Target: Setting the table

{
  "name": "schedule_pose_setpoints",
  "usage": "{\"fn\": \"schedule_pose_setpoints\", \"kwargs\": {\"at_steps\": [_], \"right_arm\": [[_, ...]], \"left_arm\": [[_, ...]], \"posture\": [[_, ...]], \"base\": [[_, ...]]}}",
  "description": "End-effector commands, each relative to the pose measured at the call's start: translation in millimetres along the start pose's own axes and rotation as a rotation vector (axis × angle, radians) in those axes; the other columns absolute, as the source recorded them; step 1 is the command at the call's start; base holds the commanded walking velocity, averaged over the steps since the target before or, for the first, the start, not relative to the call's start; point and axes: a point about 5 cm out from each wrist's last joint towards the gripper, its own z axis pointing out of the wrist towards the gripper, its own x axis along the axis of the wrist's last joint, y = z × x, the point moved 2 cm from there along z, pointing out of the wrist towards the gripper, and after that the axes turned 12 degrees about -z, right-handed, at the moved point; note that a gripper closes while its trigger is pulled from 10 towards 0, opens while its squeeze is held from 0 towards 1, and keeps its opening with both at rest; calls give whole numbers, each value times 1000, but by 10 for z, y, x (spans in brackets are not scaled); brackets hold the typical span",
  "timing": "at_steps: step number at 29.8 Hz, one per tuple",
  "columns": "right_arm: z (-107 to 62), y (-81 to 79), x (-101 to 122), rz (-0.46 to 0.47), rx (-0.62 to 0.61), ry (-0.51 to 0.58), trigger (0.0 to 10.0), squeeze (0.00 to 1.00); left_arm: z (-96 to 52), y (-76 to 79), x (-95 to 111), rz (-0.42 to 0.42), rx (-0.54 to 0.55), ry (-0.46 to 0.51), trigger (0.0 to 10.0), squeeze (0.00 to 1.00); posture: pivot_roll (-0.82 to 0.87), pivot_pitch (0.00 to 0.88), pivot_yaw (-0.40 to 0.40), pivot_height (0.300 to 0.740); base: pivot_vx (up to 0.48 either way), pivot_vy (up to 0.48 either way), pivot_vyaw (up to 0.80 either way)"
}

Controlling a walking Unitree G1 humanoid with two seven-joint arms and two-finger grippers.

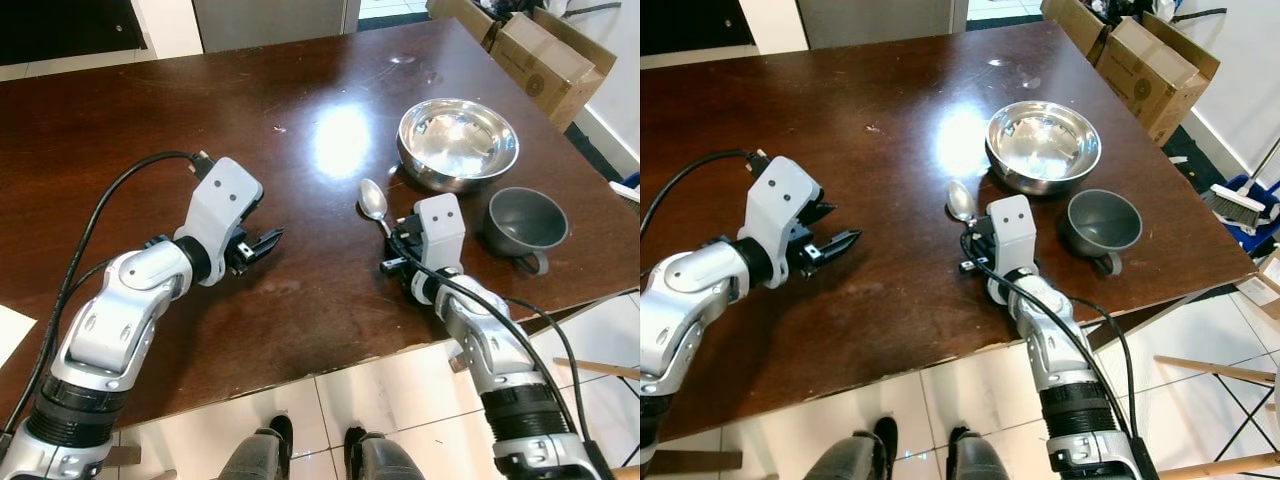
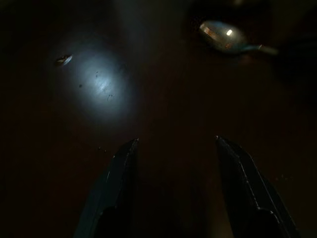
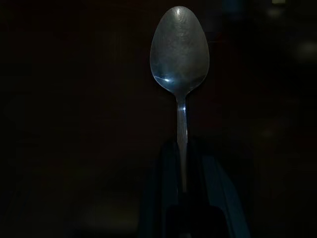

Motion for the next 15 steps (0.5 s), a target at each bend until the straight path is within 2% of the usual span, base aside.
{"fn": "schedule_pose_setpoints", "kwargs": {"at_steps": [1, 5, 9, 12, 15], "right_arm": [[-33, 85, 9, -15, -23, 3, 10000, 0], [-56, 201, 75, -20, -2, 42, 10000, 0], [-34, 234, 60, 25, 83, 59, 10000, 0], [-15, 260, 35, 52, 111, 51, 10000, 0], [-19, 275, 32, 40, 109, 48, 10000, 0]], "left_arm": [[1, -5, -44, -2, 6, -12, 10000, 0], [14, 8, -39, -5, 2, -10, 10000, 0], [30, 11, -5, -3, -3, -2, 10000, 0], [30, 14, 12, 0, -8, 1, 10000, 0], [22, 3, 13, 2, -7, 1, 10000, 0]], "posture": [[-52, 168, 81, 740], [-52, 168, 81, 740], [-51, 166, 90, 740], [-43, 162, 92, 740], [-42, 161, 95, 740]], "base": [[0, 0, 0], [0, 0, 0], [0, 0, 0], [0, 0, 0], [0, 0, 0]]}}
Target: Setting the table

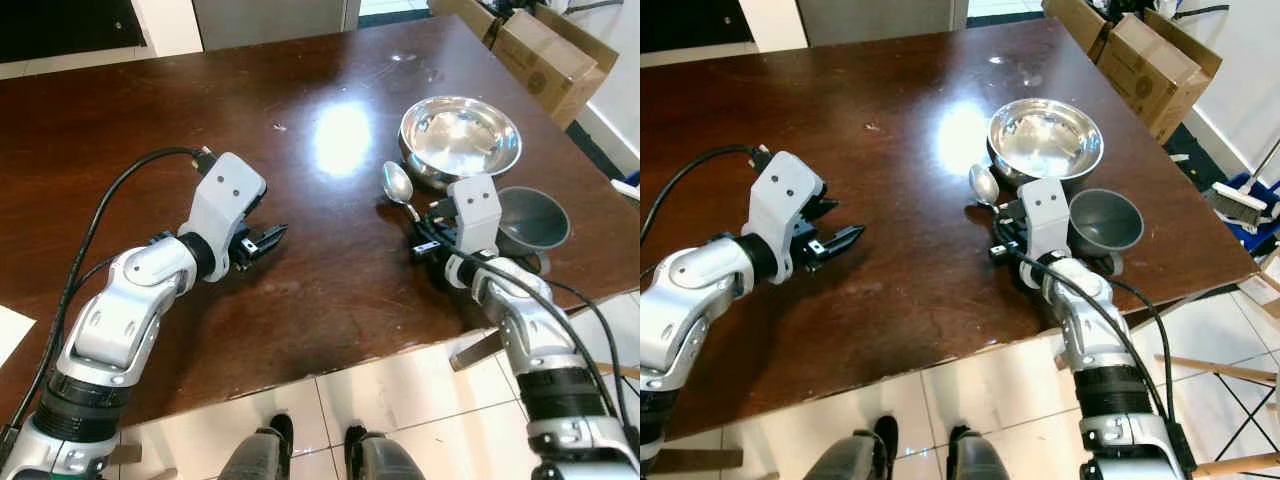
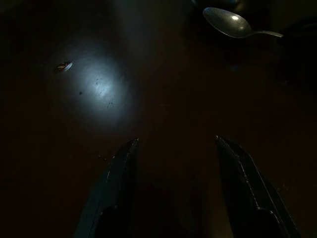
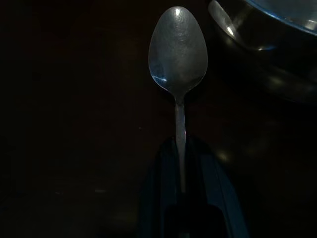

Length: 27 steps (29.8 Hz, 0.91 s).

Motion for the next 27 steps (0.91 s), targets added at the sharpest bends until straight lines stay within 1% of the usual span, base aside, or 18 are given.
{"fn": "schedule_pose_setpoints", "kwargs": {"at_steps": [1, 10, 11, 12, 13, 14, 24, 25, 27], "right_arm": [[-30, 34, -77, 15, -5, -24, 10000, 0], [-67, 19, -150, 12, 18, -27, 10000, 0], [-66, 18, -155, 13, 19, -27, 10000, 129], [-63, 18, -159, 17, 23, -26, 10000, 910], [-63, 18, -159, 17, 23, -26, 10000, 910], [-59, 24, -154, 20, 25, -22, 10000, 1000], [-63, 58, -78, -11, 25, 3, 10000, 1000], [-67, 71, -55, -21, 17, 8, 10000, 16], [-88, 84, 40, -38, 5, 41, 10000, 0]], "left_arm": [[-12, -18, -44, 2, -3, -18, 10000, 0], [-8, -7, -46, 9, -11, -22, 10000, 0], [-8, -8, -44, 11, -12, -22, 10000, 0], [-6, -10, -40, 12, -13, -22, 10000, 0], [-6, -10, -40, 12, -13, -22, 10000, 0], [-4, -15, -38, 13, -12, -22, 10000, 0], [-2, 3, -59, 8, -12, -24, 10000, 0], [-1, 5, -61, 6, -12, -25, 10000, 0], [3, 12, -68, 3, -11, -25, 10000, 0]], "posture": [[-42, 161, 96, 740], [-36, 152, 108, 740], [-36, 152, 108, 740], [-36, 152, 108, 740], [-36, 152, 108, 740], [-36, 152, 108, 740], [-44, 156, 101, 740], [-44, 156, 101, 740], [-47, 156, 99, 740]], "base": [[0, 0, 0], [0, 0, 0], [0, 0, 0], [0, 0, 0], [0, 0, 0], [0, 0, 0], [0, 0, 0], [0, 0, 0], [0, 0, 0]]}}
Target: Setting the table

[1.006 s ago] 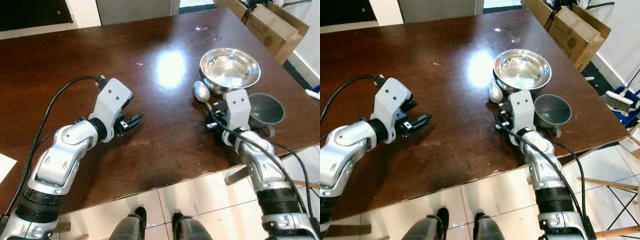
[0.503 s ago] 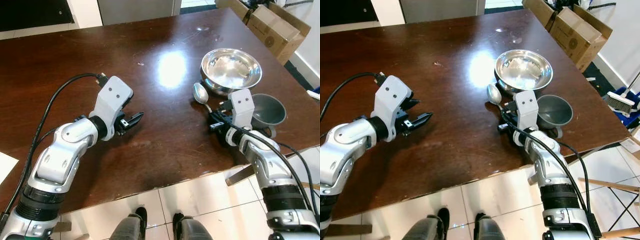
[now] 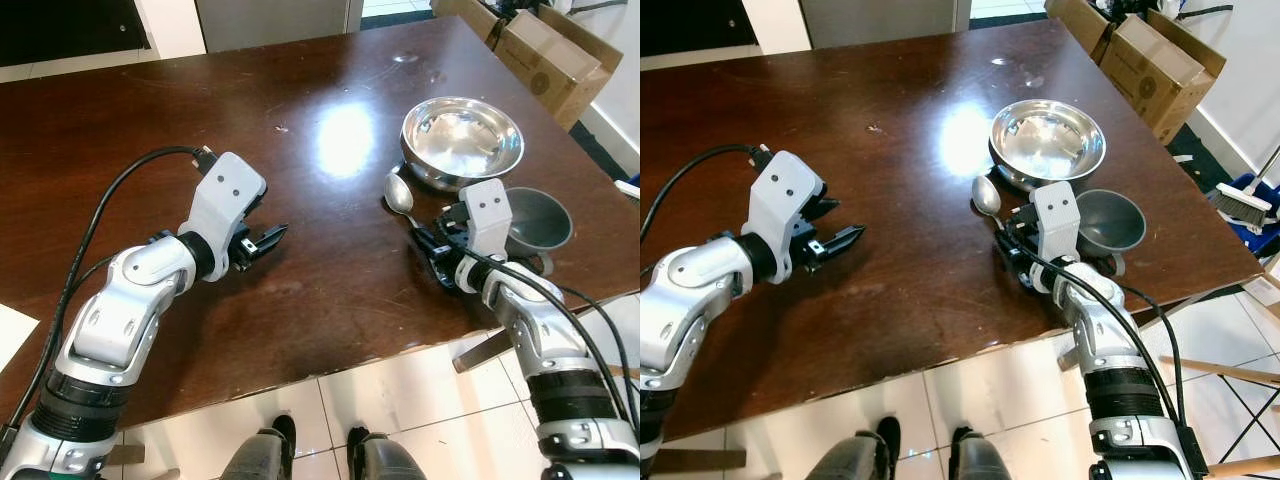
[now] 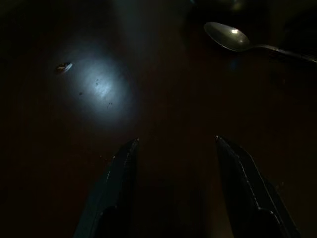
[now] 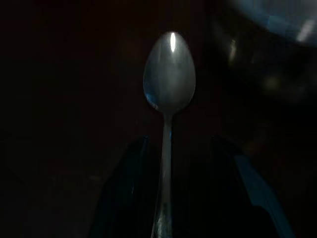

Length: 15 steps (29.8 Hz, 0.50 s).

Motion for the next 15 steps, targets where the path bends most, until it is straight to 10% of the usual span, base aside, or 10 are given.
{"fn": "schedule_pose_setpoints", "kwargs": {"at_steps": [1, 6, 15], "right_arm": [[-37, 15, 109, -15, -17, 41, 10000, 0], [-85, -32, 336, -32, -38, 120, 10000, 0], [-183, -639, 770, 196, -137, 386, 10000, 0]], "left_arm": [[9, 13, -71, -3, -1, -21, 10000, 0], [27, 16, -83, -19, 13, -9, 10000, 0], [52, 14, -59, -117, 170, 120, 10000, 0]], "posture": [[-52, 158, 98, 740], [-62, 156, 95, 740], [-79, 145, 87, 740]], "base": [[0, 0, 0], [0, 0, 0], [0, 0, 0]]}}
